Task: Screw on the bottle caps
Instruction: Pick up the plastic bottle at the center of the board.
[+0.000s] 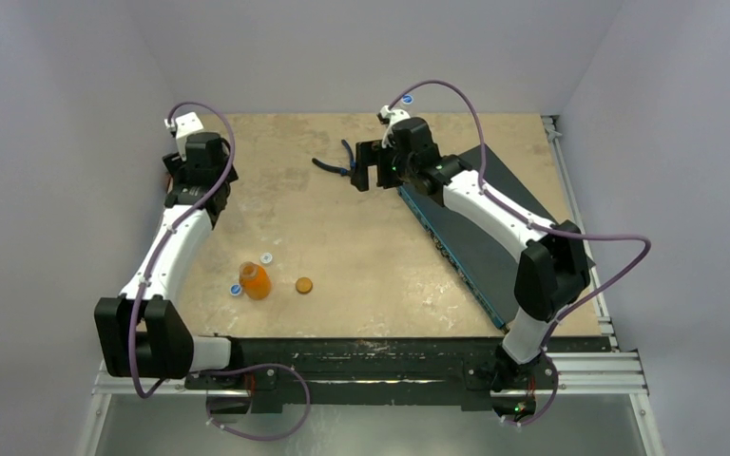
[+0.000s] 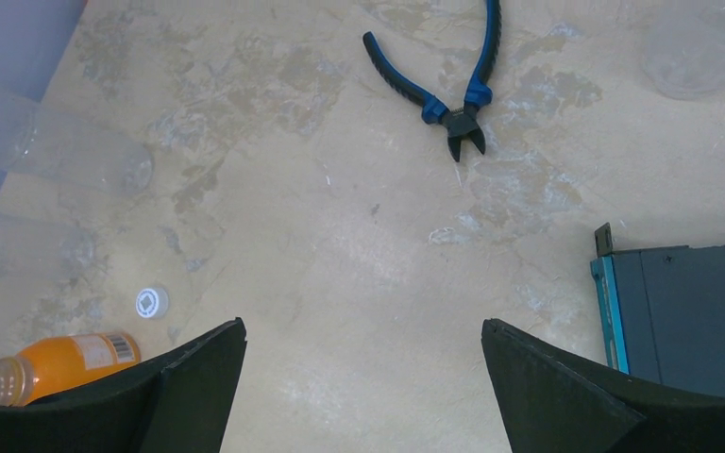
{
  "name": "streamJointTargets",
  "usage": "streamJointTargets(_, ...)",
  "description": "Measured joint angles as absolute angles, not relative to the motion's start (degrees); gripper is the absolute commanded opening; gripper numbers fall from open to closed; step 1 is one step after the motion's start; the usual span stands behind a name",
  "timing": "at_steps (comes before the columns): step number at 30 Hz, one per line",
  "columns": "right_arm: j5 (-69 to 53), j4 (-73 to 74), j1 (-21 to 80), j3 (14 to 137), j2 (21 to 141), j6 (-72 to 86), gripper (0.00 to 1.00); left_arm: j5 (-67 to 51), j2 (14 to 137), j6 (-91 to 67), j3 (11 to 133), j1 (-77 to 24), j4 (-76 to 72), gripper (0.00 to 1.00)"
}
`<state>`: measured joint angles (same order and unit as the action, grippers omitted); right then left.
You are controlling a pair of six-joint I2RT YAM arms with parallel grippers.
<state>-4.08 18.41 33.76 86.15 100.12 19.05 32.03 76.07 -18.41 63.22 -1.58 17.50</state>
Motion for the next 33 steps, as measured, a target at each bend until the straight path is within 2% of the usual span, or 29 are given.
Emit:
streamJointTargets(6, -4.1, 18.1, 33.8, 85.8, 99.2, 19.0, 0.99, 31.1, 76.1, -18.3, 60.6, -1.6, 15.1, 0.57)
streamJointTargets(9, -4.1, 17.9, 33.8, 85.5, 99.2, 19.0, 0.99, 31.0, 76.1, -18.1, 59.7, -1.6, 14.3, 0.48)
streamJointTargets(11, -4.1, 17.8, 33.8, 85.2, 99.2, 19.0, 0.99, 31.1, 76.1, -17.7, 59.2, -1.6, 13.5, 0.37)
streamJointTargets(16, -4.1, 17.6, 33.8, 84.8, 99.2, 19.0, 0.99, 30.9, 76.1, -16.4, 58.5, -1.6, 11.6, 0.0)
streamJointTargets(22, -4.1, 15.2, 33.8, 82.9, 98.7, 19.0, 0.99, 26.8, 76.3, -13.8, 59.1, -2.4, 9.7, 0.0)
streamJointTargets(25, -4.4, 13.7, 33.8, 80.8, 97.2, 18.9, 0.99, 22.0, 78.2, -12.4, 63.4, -4.9, 10.2, 0.0)
streamJointTargets(33, -12.9, 3.8, 34.0, 71.2, 84.1, 16.3, 0.99, -4.8, 88.6, -11.6, 82.5, -10.9, 17.1, 0.0)
